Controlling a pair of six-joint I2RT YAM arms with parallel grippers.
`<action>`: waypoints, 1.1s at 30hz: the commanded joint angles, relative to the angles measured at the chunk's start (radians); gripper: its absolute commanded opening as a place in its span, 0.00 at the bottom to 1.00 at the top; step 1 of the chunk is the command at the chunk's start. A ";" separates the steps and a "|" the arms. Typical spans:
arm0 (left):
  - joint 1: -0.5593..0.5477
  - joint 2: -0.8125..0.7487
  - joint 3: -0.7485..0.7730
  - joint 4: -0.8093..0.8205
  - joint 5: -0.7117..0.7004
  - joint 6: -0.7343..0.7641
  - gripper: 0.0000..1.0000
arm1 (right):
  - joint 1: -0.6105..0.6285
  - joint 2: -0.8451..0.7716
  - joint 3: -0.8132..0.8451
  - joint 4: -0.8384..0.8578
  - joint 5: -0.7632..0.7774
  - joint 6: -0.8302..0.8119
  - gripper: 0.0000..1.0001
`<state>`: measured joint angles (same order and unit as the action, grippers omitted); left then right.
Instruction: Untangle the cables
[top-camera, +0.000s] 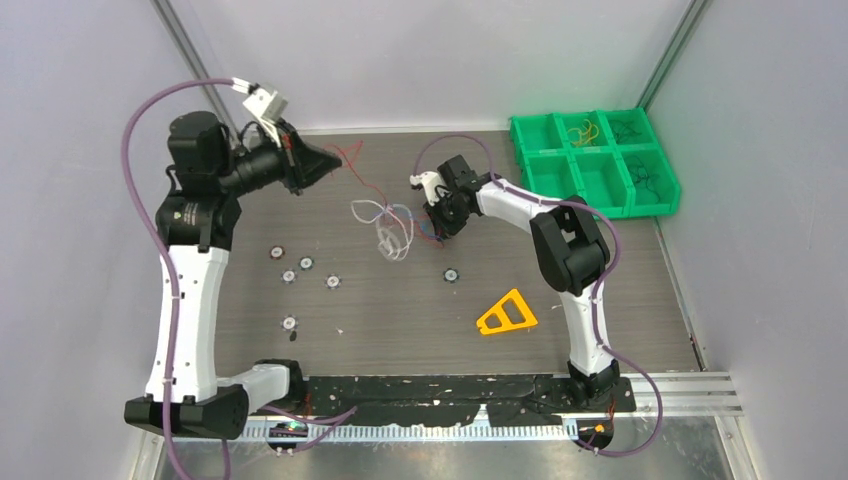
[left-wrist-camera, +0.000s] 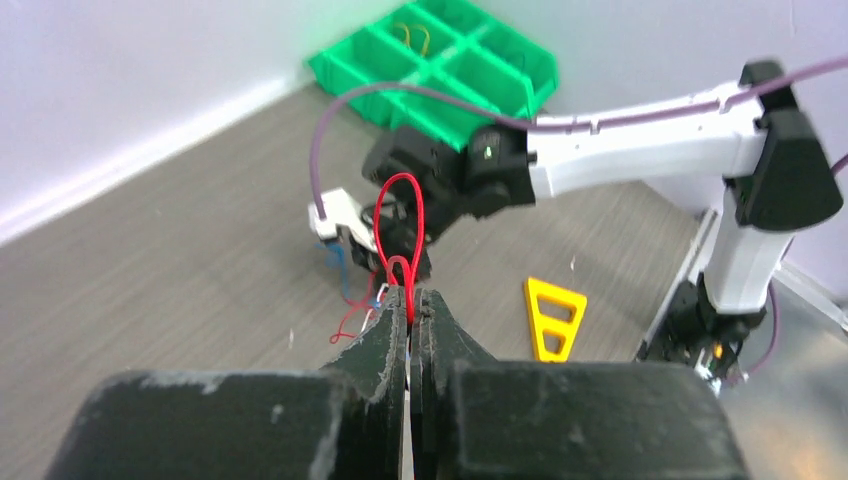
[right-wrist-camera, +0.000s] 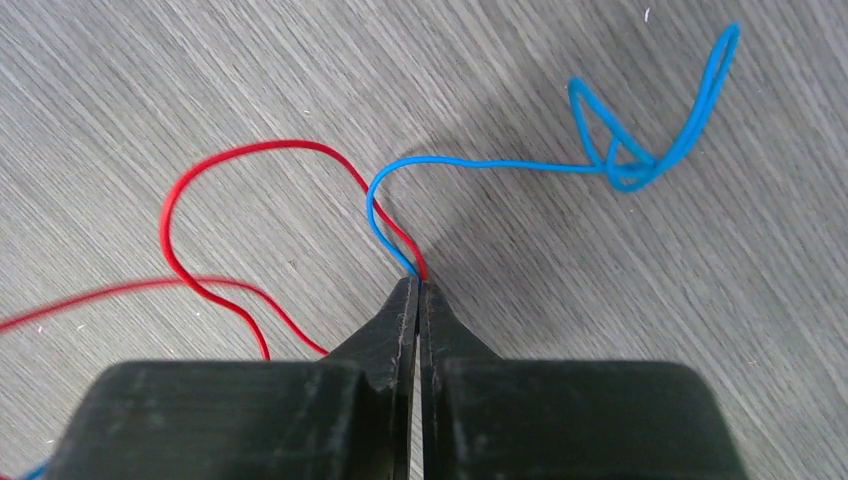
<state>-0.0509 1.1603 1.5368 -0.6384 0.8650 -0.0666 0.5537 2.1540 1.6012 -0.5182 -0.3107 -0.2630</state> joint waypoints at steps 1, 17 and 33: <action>0.035 0.008 0.125 0.170 0.009 -0.183 0.00 | 0.003 -0.041 -0.034 0.009 0.024 -0.036 0.05; 0.046 0.138 0.614 0.359 -0.251 -0.342 0.00 | 0.011 -0.057 -0.103 0.005 0.020 -0.017 0.05; 0.094 0.204 0.832 0.479 -0.468 -0.339 0.00 | 0.013 -0.064 -0.089 -0.042 -0.035 -0.025 0.11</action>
<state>0.0341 1.4075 2.3852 -0.3126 0.4103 -0.3851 0.5652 2.1136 1.5238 -0.4622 -0.3206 -0.2707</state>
